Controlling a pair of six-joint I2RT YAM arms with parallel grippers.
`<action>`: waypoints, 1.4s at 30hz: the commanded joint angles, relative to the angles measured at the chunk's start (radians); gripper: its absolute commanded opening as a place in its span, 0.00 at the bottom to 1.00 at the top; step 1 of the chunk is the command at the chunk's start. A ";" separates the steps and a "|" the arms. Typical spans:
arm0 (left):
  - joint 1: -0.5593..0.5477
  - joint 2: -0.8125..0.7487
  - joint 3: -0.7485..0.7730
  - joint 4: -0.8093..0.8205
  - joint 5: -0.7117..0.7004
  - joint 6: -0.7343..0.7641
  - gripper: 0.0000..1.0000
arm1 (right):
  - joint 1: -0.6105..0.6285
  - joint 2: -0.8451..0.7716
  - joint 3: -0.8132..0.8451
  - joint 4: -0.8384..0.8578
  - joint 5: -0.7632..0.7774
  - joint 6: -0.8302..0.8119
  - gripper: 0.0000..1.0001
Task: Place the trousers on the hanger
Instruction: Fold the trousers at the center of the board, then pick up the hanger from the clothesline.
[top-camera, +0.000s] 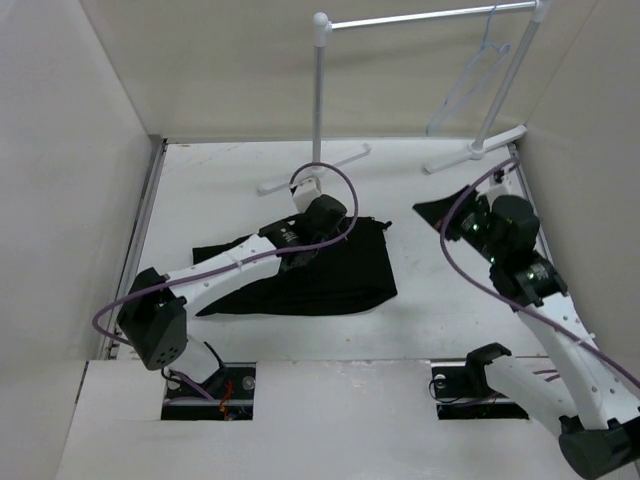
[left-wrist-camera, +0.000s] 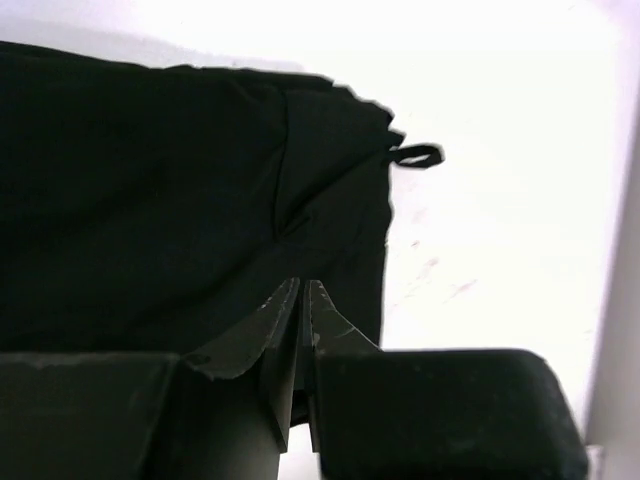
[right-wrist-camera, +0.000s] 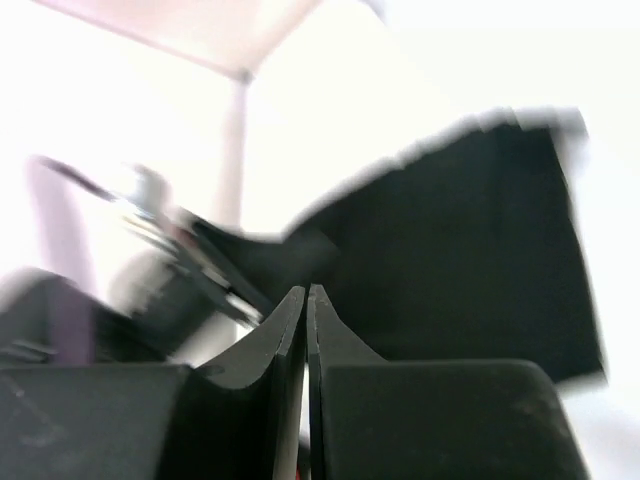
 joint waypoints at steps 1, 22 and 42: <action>-0.019 0.001 0.088 -0.102 -0.055 0.094 0.05 | -0.089 0.091 0.201 0.017 -0.017 -0.119 0.11; 0.131 -0.186 -0.148 0.054 0.263 0.345 0.29 | -0.382 1.069 1.387 -0.296 0.006 -0.328 0.62; 0.127 -0.146 -0.148 0.062 0.266 0.323 0.29 | -0.378 1.104 1.208 0.046 -0.253 -0.311 0.17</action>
